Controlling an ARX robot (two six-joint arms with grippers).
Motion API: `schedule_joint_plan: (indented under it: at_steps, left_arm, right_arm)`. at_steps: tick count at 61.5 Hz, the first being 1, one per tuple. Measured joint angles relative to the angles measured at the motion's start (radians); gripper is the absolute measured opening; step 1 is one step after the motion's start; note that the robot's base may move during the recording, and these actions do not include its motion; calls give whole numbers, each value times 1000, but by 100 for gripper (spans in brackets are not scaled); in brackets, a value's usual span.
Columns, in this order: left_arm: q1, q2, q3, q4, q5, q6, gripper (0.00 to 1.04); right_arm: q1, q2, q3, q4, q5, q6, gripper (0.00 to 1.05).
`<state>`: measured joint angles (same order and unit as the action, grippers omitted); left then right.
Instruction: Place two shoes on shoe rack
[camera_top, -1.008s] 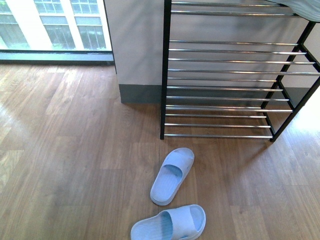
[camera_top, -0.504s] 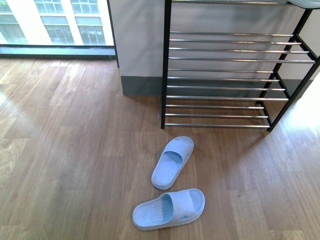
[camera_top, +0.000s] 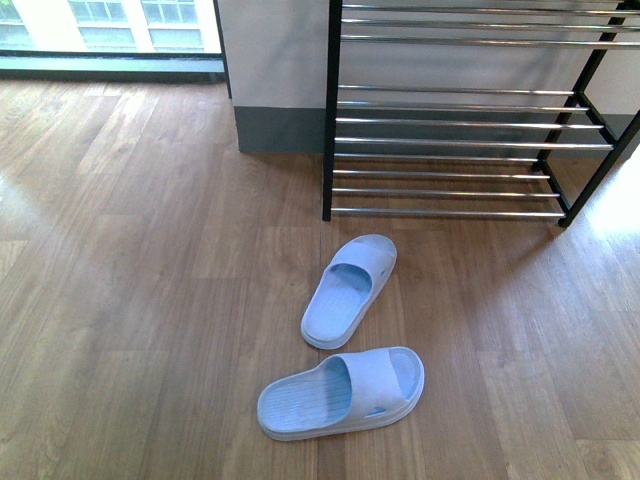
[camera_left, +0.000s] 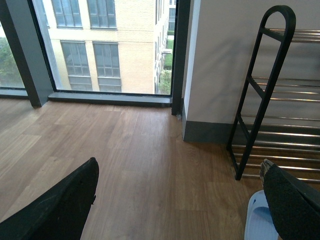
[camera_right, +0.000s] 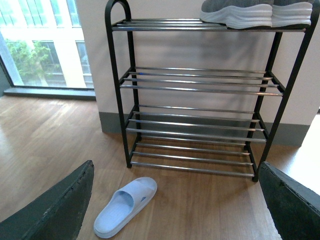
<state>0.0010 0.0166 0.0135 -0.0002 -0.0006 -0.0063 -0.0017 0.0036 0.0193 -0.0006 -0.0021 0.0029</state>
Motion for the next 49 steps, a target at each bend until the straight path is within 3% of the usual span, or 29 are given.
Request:
schedule_joint_plan:
  at_steps: [49]
  left_arm:
    - [0, 0, 0, 0, 0, 0, 95]
  right_arm:
    - [8, 6, 2, -7, 23, 8, 95]
